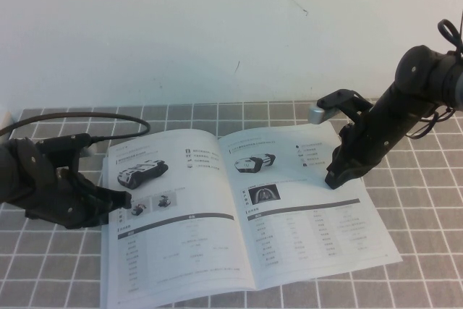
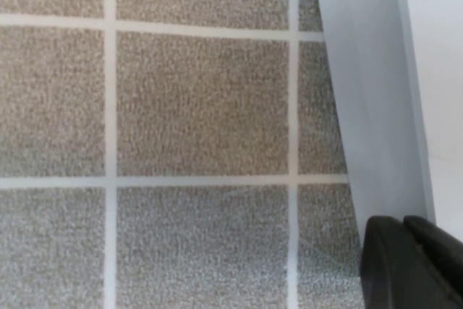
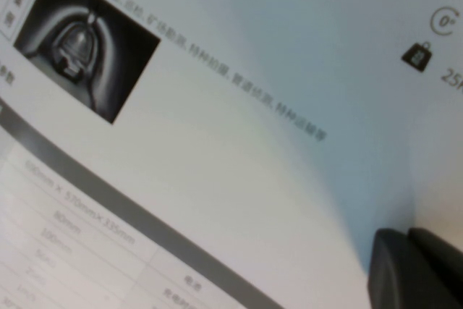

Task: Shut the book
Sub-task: 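Close the open booklet and leave it lying on the table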

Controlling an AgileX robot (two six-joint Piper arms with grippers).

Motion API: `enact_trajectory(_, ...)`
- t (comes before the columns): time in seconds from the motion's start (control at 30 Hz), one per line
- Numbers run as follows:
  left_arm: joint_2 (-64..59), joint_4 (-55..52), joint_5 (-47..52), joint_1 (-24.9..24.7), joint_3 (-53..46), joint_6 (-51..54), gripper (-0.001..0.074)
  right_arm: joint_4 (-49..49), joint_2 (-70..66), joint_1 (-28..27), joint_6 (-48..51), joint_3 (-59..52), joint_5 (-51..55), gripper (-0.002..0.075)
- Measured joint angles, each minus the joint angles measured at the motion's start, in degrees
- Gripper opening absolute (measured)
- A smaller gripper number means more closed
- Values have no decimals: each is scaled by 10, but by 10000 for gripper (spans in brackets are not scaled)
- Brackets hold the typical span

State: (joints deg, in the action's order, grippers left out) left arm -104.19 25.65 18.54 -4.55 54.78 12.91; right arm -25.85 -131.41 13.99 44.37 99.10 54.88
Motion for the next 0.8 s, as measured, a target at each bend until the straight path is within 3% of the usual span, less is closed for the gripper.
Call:
enact_trajectory(0.27, -5, 25, 8, -1, 8, 1, -4, 0, 0, 0, 0, 0, 0, -3)
enact_trajectory(0.8, -20, 33, 20, -59, 67, 12, -4, -1, 0, 0, 0, 0, -2, -3)
